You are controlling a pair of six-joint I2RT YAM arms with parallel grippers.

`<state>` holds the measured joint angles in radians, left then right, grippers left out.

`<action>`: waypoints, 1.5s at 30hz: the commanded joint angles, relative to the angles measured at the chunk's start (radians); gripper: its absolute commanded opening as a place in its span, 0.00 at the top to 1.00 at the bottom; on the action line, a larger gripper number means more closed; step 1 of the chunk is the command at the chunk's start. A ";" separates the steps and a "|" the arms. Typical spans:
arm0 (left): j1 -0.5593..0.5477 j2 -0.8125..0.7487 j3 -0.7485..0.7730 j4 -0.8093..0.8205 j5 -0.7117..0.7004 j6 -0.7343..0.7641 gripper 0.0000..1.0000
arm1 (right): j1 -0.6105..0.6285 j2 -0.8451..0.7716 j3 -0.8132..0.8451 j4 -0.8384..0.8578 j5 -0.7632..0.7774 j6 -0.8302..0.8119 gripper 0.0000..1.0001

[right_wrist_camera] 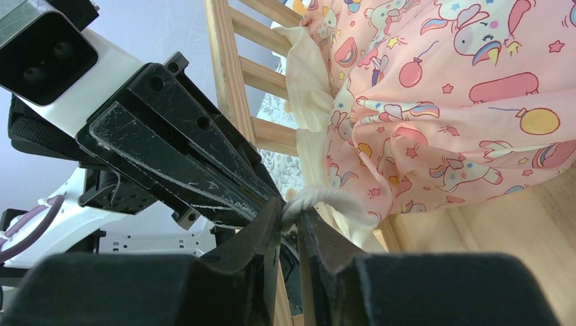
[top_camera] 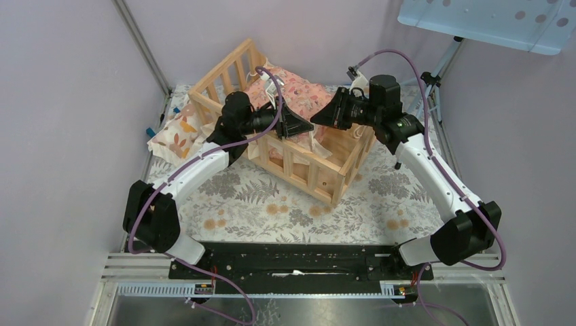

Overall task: Set up the pet bed
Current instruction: Cross the ropes on the bed frame.

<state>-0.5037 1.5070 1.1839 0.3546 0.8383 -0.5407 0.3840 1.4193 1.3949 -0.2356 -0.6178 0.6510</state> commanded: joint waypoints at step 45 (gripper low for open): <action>-0.004 -0.016 -0.011 0.063 -0.005 0.002 1.00 | -0.008 -0.092 0.005 -0.189 0.217 -0.158 1.00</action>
<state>-0.5064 1.5070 1.1770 0.3607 0.8330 -0.5434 0.3813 1.3674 1.3640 -0.3866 -0.4587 0.5430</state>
